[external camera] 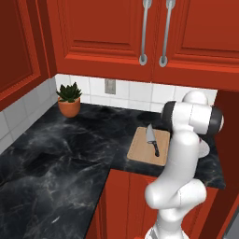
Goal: Pick up the knife from the drawer and place it on the cutting board. Then place the meat from the plate to the cutting board.
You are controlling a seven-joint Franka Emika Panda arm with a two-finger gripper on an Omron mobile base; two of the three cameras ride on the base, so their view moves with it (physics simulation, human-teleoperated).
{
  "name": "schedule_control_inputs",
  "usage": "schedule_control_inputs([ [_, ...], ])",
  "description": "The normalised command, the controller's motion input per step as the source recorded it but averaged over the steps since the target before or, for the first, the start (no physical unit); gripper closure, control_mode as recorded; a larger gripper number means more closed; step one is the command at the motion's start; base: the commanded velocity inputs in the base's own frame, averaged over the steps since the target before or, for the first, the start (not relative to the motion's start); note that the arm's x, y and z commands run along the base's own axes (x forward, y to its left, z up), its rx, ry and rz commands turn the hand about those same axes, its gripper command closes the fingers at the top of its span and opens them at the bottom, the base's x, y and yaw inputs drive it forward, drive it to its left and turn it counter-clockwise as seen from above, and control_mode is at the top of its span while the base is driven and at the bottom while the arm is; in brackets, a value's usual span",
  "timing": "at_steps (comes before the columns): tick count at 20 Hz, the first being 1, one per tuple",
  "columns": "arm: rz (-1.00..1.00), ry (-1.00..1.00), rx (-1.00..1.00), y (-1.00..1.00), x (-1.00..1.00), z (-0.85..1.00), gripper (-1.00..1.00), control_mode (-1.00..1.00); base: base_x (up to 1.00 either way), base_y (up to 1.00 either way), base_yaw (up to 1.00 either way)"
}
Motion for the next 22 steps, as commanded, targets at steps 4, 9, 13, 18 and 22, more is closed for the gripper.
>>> schedule_control_inputs([
  [4,0.03,-0.06,0.00,-0.02,0.17,-0.30,1.00,-1.00,0.00,0.00,0.00],
  [9,0.01,-0.14,0.02,0.07,-0.40,0.00,1.00,-1.00,0.00,0.00,0.00],
  [13,0.02,-0.17,0.00,0.34,-0.27,0.00,1.00,-1.00,0.00,0.00,0.00],
  [18,0.05,-0.01,-0.03,0.35,-0.09,0.20,1.00,-1.00,0.00,0.00,0.00],
  [22,0.03,0.00,-0.01,0.21,-0.21,0.49,1.00,-1.00,0.00,0.00,0.00],
])
